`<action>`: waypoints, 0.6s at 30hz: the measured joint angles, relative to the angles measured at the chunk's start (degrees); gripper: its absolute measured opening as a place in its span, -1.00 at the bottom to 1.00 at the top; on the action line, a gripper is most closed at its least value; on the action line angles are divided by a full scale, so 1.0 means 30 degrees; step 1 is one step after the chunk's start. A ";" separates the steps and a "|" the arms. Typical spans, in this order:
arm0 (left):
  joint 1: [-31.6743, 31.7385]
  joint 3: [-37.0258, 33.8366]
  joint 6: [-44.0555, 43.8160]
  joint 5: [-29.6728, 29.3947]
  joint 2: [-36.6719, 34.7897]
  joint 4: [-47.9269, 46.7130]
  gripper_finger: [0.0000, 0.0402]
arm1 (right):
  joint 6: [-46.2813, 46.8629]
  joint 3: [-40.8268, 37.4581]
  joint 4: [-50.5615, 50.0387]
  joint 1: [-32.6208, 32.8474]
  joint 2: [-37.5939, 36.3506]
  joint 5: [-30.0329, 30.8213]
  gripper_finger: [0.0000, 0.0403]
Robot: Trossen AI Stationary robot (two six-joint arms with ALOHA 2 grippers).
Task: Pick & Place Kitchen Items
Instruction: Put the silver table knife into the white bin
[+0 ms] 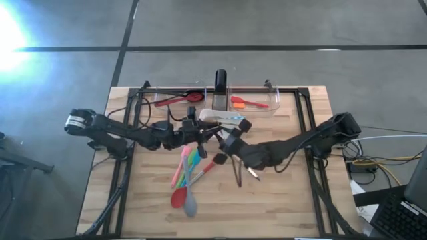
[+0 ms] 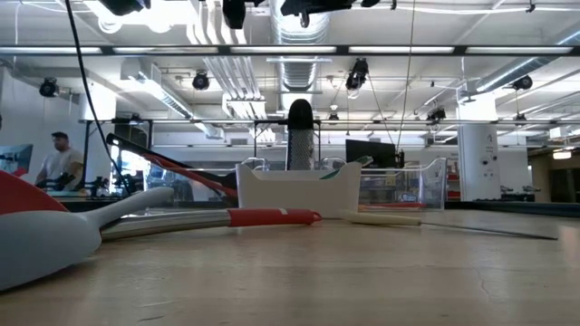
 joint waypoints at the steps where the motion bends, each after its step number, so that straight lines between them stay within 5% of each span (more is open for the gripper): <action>1: 0.0000 0.0000 0.0007 0.0001 0.0000 -0.0050 -0.79 | -0.0130 0.0272 -0.0249 0.0010 0.0187 0.0421 -0.47; 7: -0.0007 0.0000 0.0306 -0.0261 0.0000 -0.0105 -0.79 | -0.0360 0.0852 -0.1659 0.0266 0.0071 0.2126 -0.90; 14: 0.0018 0.0015 0.0362 0.0482 -0.0007 -0.0411 -0.76 | 0.0185 0.0714 -0.3629 0.0430 -0.0894 0.1538 -0.94; 18: 0.0036 -0.0022 0.0376 0.0497 -0.0007 -0.0996 -0.43 | 0.0003 0.0709 -0.4144 0.0459 -0.1566 0.1860 -0.94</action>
